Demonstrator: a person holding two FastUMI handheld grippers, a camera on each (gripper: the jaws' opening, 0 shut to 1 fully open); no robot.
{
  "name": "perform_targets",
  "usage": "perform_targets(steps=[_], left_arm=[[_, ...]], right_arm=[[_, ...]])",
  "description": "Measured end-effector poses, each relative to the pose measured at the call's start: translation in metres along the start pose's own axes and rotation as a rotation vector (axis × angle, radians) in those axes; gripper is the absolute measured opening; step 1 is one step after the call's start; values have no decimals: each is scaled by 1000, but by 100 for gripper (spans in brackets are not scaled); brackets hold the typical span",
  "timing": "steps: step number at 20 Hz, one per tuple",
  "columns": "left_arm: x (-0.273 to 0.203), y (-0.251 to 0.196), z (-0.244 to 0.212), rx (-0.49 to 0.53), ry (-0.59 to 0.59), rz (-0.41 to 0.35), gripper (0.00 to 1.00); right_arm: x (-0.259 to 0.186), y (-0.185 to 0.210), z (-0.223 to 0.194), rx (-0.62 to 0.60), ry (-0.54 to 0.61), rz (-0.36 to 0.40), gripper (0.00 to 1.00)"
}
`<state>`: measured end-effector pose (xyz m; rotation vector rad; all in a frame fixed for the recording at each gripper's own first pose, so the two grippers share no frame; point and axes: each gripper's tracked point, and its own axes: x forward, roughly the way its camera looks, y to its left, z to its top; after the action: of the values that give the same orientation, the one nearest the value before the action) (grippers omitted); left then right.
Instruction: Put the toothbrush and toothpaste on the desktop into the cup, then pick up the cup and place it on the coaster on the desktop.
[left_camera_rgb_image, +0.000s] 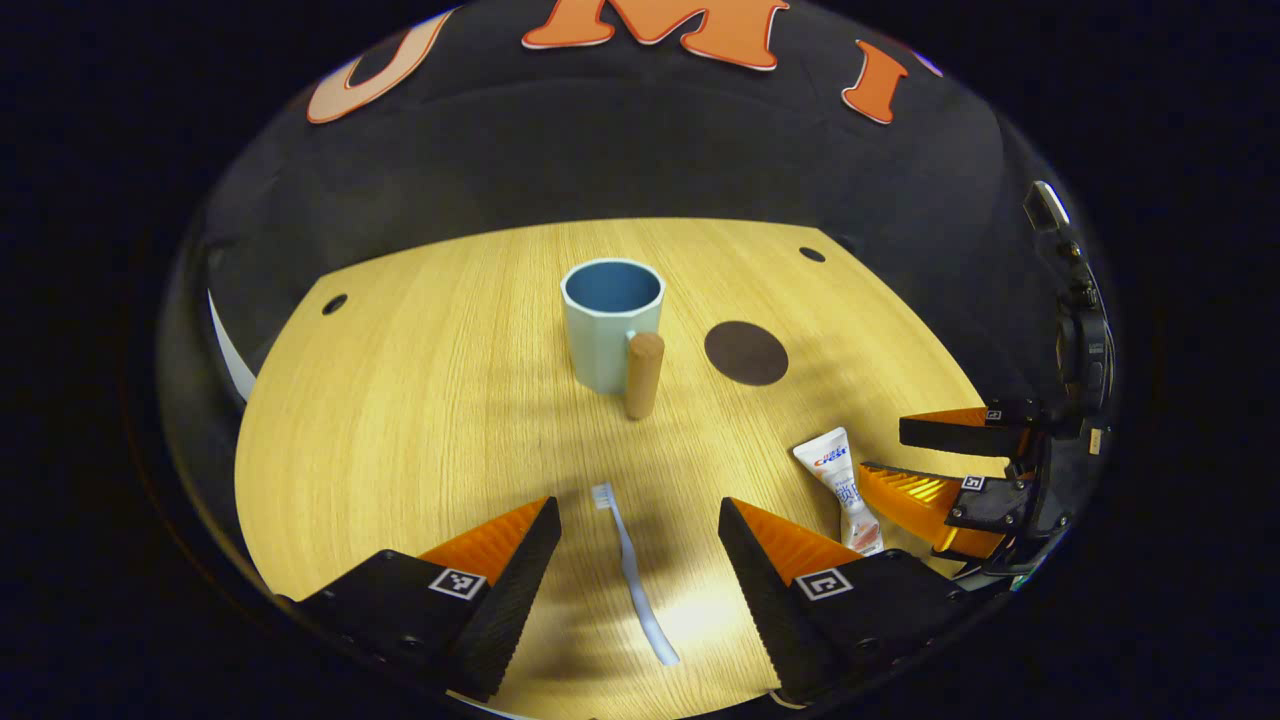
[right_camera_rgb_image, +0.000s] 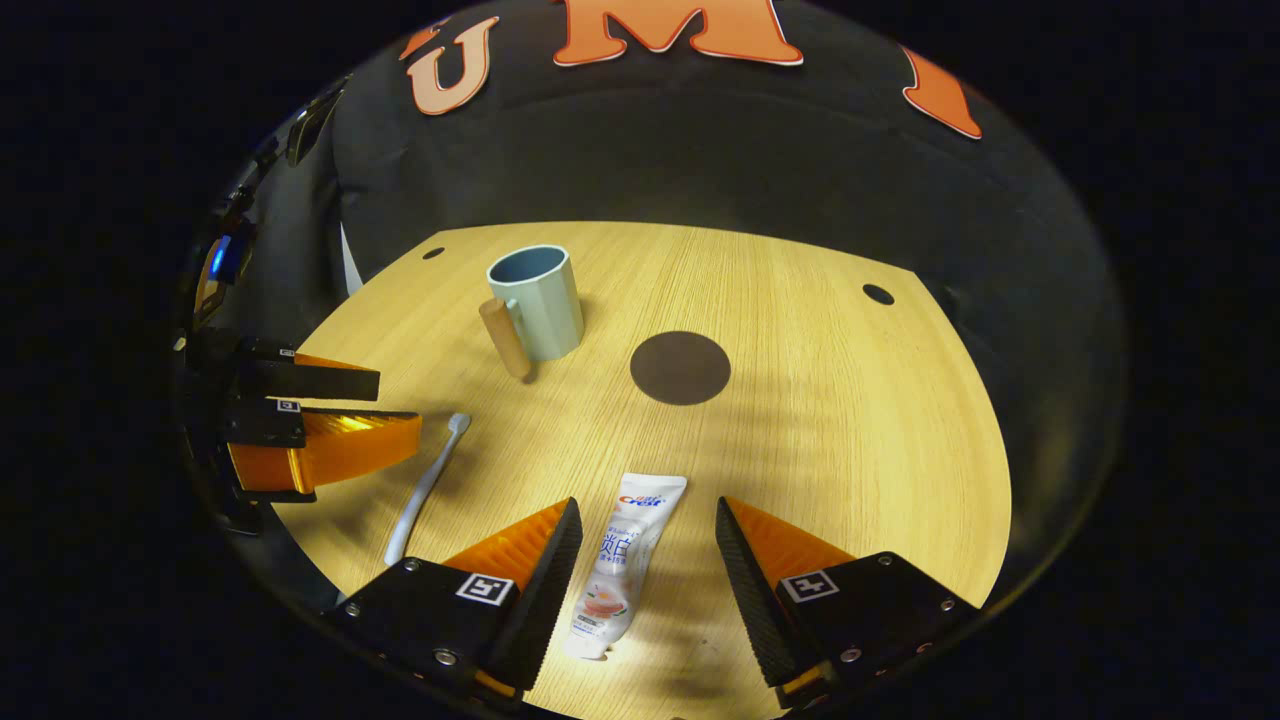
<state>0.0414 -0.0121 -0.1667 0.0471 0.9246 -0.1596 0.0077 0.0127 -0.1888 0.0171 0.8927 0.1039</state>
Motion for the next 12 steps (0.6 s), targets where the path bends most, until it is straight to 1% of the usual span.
perform_targets(steps=[1, 2, 3, 4, 5, 6, 7, 8, 9, 10, 11, 12], left_arm=[[0, 2, -6, -18, 45, -6, 96], [2, 4, -9, -35, 76, -8, 95], [7, 5, -14, -51, 109, -9, 95], [13, 5, -19, -65, 137, -5, 94], [19, 5, -24, -75, 165, -5, 91], [23, 5, -29, -79, 201, -4, 94], [24, 6, -35, -79, 244, 4, 94], [28, 5, -37, -85, 277, -5, 93], [33, 3, -40, -93, 305, -5, 94], [37, 4, -44, -97, 329, 3, 94], [37, 4, -48, -102, 353, 11, 93], [38, 7, -50, -111, 372, 22, 94]], right_arm=[[3, -1, -3, -2, 20, -5, 77], [6, 0, -5, -3, 46, -9, 77], [9, 0, -7, -3, 73, -12, 82], [8, 0, -10, 3, 102, -15, 80], [14, 1, -13, 1, 124, -23, 74], [16, 0, -13, -4, 141, -30, 72], [17, 3, -15, -14, 160, -36, 70], [20, 4, -16, -17, 179, -42, 69], [24, 5, -20, -19, 197, -47, 69], [27, 6, -23, -22, 216, -55, 72], [33, 8, -27, -22, 232, -60, 69], [33, 11, -26, -18, 241, -53, 69]])
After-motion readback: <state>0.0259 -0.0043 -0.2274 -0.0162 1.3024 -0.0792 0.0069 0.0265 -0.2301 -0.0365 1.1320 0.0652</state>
